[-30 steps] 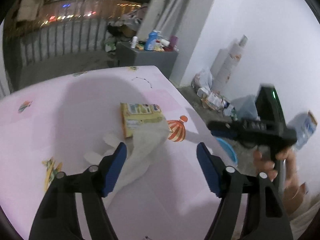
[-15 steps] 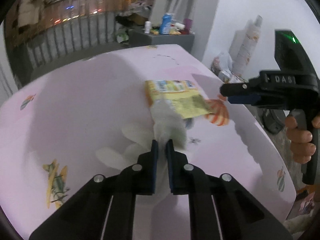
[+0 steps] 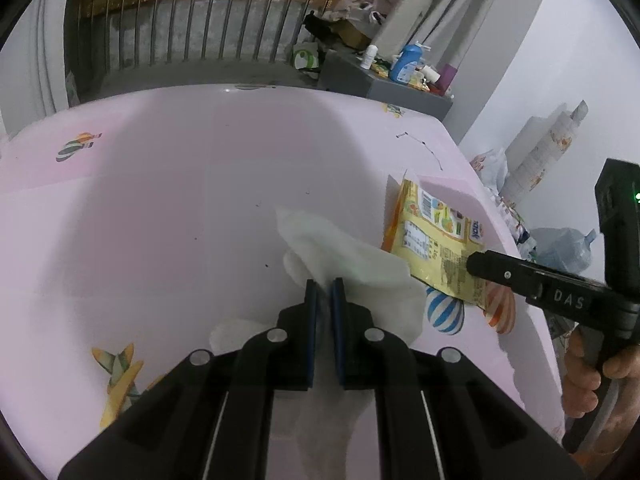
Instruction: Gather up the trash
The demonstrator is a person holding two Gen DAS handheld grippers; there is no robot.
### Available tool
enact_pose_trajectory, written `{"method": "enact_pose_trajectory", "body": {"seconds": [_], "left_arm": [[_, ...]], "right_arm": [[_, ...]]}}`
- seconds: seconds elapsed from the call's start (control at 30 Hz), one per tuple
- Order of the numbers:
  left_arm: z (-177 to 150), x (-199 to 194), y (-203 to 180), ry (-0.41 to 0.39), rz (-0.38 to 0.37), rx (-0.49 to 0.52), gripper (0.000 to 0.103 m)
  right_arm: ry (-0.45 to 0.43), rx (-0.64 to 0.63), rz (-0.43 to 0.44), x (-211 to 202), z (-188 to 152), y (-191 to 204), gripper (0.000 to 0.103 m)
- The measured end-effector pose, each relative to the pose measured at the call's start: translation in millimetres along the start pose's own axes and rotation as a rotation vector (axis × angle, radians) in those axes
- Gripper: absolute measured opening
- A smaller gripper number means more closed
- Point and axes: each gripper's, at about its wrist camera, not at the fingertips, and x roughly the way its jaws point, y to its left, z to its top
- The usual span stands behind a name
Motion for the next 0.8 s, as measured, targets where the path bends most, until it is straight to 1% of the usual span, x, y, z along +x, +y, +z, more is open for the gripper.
{"method": "enact_pose_trajectory", "body": {"seconds": [0.1,0.27,0.4,0.47,0.63,0.67,0.8], "left_arm": [[-6.2,-3.6,-1.3,0.001,-0.005,0.004,0.007],[-21.6,-15.9,-7.6,0.025,-0.021,0.031,0.007],[-39.8,-27.3,-16.6,0.033,-0.042,0.073,0.007],[-51.6,-34.3,-21.5,0.031,-0.054,0.092,0.007],[-75.9,-51.8,-26.8,0.054,-0.091,0.097,0.007],[-79.2,-54.1,-27.5,0.06,-0.101,0.091,0.007],[-89.8,-67.4,-28.3,0.087,-0.173,0.055,0.007]], "right_arm": [[0.013,-0.021,-0.027,-3.8,-6.1,3.4,0.024],[0.025,-0.039,-0.057,-16.1,-23.6,3.3,0.023],[0.041,-0.03,-0.077,-32.7,-45.2,-5.8,0.022],[0.05,-0.007,-0.088,-45.0,-62.9,-12.3,0.022],[0.068,0.087,-0.057,-77.1,-105.3,-33.4,0.019],[0.072,0.099,-0.05,-78.2,-107.4,-34.1,0.018],[0.077,0.153,-0.005,-92.6,-129.4,-43.1,0.016]]}}
